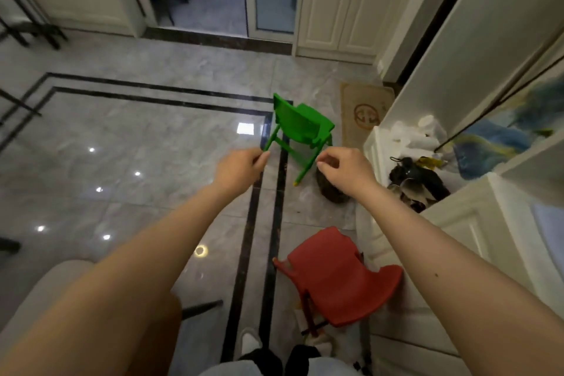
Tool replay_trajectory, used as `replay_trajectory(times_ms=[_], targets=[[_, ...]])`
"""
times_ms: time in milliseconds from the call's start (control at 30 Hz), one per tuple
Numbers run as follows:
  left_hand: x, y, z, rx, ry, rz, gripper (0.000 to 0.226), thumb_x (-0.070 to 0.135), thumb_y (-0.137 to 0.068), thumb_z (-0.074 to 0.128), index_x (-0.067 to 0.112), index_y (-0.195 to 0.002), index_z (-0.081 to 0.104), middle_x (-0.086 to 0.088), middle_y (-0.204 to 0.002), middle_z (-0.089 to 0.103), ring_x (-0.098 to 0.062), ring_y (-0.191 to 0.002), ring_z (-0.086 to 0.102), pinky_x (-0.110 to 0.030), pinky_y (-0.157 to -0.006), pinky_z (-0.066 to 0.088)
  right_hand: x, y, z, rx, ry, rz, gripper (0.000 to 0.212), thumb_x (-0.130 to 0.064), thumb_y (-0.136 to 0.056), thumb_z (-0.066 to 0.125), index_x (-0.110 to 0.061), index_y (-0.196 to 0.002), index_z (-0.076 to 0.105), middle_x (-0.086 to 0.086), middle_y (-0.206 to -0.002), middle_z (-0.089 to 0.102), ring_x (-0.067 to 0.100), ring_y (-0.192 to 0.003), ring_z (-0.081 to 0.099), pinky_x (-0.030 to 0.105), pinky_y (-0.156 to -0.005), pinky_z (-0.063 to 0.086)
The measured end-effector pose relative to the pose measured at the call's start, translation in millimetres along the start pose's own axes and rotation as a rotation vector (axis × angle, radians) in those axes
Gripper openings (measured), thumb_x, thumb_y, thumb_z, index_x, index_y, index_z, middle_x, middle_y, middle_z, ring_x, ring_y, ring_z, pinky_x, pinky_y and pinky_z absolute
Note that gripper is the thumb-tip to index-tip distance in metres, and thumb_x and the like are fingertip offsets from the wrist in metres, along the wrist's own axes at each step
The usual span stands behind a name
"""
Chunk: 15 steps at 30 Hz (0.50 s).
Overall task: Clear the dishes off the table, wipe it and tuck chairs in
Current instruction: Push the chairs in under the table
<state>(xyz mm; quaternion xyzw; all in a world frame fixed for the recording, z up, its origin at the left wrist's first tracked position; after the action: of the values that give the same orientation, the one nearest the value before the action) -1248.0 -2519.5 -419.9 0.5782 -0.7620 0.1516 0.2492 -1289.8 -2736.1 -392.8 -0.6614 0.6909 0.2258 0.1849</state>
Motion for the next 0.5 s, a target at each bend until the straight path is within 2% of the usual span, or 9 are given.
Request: replay_trajectory(times_ms=[67, 167, 267, 400, 500], targets=[[-37, 17, -17, 0.012, 0.026, -0.08, 0.049, 0.044, -0.098, 0.037, 0.012, -0.066, 0.057, -0.008, -0.065, 0.062, -0.024, -0.062, 0.059, -0.041, -0.068, 0.052, -28, -9, 25, -0.056, 0.003, -0.031, 0.014, -0.028, -0.086, 0.06, -0.023, -0.095, 0.07, -0.005, -0.093, 0.069, 0.015, -0.089, 0.063, 0.03, -0.075, 0.052], [-84, 40, -37, 0.04, 0.075, -0.194, 0.054, 0.049, -0.097, 0.037, 0.016, -0.058, 0.053, -0.002, -0.056, 0.058, -0.02, -0.056, 0.057, -0.038, -0.069, 0.052, -66, -18, 56, -0.101, -0.012, -0.09, 0.014, -0.027, -0.085, 0.061, -0.023, -0.095, 0.071, -0.001, -0.097, 0.071, 0.016, -0.091, 0.064, 0.036, -0.08, 0.054], [-130, 72, -52, 0.08, 0.102, -0.328, 0.058, 0.05, -0.097, 0.035, 0.016, -0.053, 0.053, -0.002, -0.053, 0.056, -0.024, -0.056, 0.058, -0.039, -0.071, 0.053, -103, -25, 90, -0.172, 0.011, -0.15, 0.016, -0.028, -0.085, 0.061, -0.021, -0.095, 0.071, 0.001, -0.096, 0.071, 0.017, -0.09, 0.064, 0.035, -0.081, 0.053], [-181, 119, -65, 0.149, 0.132, -0.491, 0.061, 0.049, -0.098, 0.033, 0.017, -0.05, 0.053, -0.002, -0.053, 0.057, -0.027, -0.06, 0.06, -0.039, -0.074, 0.052, -146, -30, 129, -0.267, 0.045, -0.213, 0.011, -0.032, -0.085, 0.06, -0.027, -0.09, 0.069, -0.006, -0.091, 0.068, 0.011, -0.085, 0.061, 0.026, -0.074, 0.047], [-204, 148, -71, 0.221, 0.183, -0.591, 0.061, 0.046, -0.099, 0.03, 0.018, -0.05, 0.052, 0.0, -0.051, 0.054, -0.025, -0.059, 0.057, -0.035, -0.074, 0.049, -173, -29, 155, -0.362, 0.057, -0.282, 0.008, -0.033, -0.086, 0.059, -0.028, -0.087, 0.066, -0.007, -0.09, 0.066, 0.012, -0.087, 0.061, 0.029, -0.077, 0.051]])
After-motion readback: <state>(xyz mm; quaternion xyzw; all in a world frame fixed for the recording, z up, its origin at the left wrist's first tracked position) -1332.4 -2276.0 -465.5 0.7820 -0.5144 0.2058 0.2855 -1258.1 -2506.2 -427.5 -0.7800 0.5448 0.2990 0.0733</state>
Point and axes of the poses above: each hand's wrist, its own y-axis away from the middle knuckle, its own z-axis out of the palm, x = y × z, the point moved 4 cm from there along -y, towards the middle knuckle
